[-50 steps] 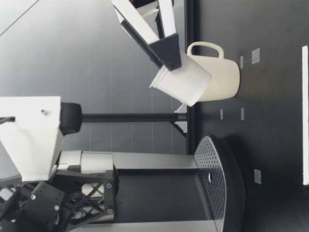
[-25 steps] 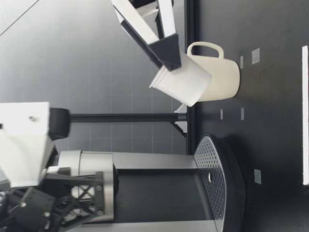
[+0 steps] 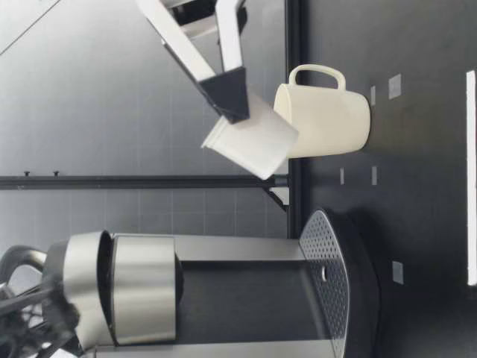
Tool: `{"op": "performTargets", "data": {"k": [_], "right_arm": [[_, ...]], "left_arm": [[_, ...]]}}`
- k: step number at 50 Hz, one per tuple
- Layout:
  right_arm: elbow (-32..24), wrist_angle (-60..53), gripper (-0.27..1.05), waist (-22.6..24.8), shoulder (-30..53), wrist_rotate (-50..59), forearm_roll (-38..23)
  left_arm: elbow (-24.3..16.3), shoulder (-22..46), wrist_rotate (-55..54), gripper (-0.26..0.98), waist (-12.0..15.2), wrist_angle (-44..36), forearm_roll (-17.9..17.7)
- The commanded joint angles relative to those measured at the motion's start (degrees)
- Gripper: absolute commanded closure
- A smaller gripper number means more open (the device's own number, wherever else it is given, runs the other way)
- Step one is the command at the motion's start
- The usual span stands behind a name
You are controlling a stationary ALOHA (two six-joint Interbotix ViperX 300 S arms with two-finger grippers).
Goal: Place the coffee capsule inside the capsule container, then place the cup onto the center of the cup tray.
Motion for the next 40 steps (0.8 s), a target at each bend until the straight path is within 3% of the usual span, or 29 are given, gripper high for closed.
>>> {"op": "performTargets", "data": {"k": [1,23,40], "right_arm": [[-1.23,-0.44,0.21,-0.26,-1.58,0.09,-0.09],[-4.04,-0.88,0.21,-0.26,-1.76,0.44,-0.09],[-5.98,-1.05,0.21,-0.44,-2.02,-0.35,-0.09]], "left_arm": [[0.62,-4.22,-2.81,0.54,1.23,-1.23,0.53],[9.49,-17.67,-22.06,0.54,10.28,-17.23,1.76],[13.89,-26.10,-31.29,0.54,18.46,-30.32,2.20]]}}
